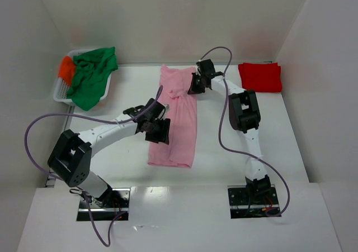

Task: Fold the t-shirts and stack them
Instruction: Rotate the tshirt 90 degrees

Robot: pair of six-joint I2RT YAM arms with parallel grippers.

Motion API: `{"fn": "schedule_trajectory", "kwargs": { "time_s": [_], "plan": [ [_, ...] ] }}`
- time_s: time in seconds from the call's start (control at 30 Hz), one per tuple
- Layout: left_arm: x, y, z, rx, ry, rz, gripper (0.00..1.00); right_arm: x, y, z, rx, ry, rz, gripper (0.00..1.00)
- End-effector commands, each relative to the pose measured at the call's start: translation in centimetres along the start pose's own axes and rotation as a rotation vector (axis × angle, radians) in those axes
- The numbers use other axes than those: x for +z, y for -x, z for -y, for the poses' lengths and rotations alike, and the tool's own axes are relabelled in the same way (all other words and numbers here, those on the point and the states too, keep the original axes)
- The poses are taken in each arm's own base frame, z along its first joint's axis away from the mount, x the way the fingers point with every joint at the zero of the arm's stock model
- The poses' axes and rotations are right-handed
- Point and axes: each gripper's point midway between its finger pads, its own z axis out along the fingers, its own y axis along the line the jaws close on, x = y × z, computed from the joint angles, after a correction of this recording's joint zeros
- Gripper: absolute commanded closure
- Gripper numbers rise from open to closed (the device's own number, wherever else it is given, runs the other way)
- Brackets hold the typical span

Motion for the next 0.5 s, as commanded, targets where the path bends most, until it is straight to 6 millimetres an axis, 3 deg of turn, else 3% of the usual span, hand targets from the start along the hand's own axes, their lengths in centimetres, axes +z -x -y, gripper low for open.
{"fn": "schedule_trajectory", "kwargs": {
  "time_s": [0.0, 0.1, 0.17, 0.23, 0.27, 0.33, 0.37, 0.4, 0.43, 0.47],
  "plan": [
    [0.9, -1.2, -2.0, -0.075, 0.081, -0.021, 0.39, -0.2, 1.6, 0.2, -0.024, -0.037, 0.031, 1.0],
    [1.2, -1.4, -2.6, -0.095, 0.09, -0.009, 0.39, -1.3, 2.6, -1.1, -0.011, -0.008, 0.05, 0.99],
    [0.9, -1.1, -2.8, -0.101, 0.086, 0.007, 0.33, -3.2, 3.7, -2.5, -0.015, 0.026, 0.086, 0.79],
    [0.9, -1.0, -2.5, -0.089, 0.061, 0.021, 0.3, -4.9, 4.2, -3.6, -0.025, 0.057, 0.107, 0.66],
    [0.7, -0.9, -2.2, -0.079, 0.047, 0.024, 0.29, -6.8, 4.5, -4.4, -0.032, 0.067, 0.129, 0.49],
    [0.7, -0.8, -2.0, -0.077, 0.033, 0.027, 0.25, -8.9, 4.5, -5.1, -0.029, 0.076, 0.147, 0.31],
    [0.6, -1.0, -2.0, -0.077, 0.033, 0.028, 0.24, -9.2, 2.7, -4.4, -0.02, 0.063, 0.118, 0.18],
    [0.3, -0.8, -1.9, -0.065, 0.027, 0.038, 0.23, -12.0, 3.7, -5.8, -0.025, 0.088, 0.17, 0.13],
    [0.5, -1.0, -2.3, -0.073, 0.032, 0.039, 0.21, -12.1, 1.3, -4.7, -0.011, 0.069, 0.13, 0.09],
    [0.3, -1.3, -2.5, -0.073, 0.032, 0.039, 0.2, -13.0, 0.4, -4.6, -0.01, 0.066, 0.124, 0.01]
  ]
}}
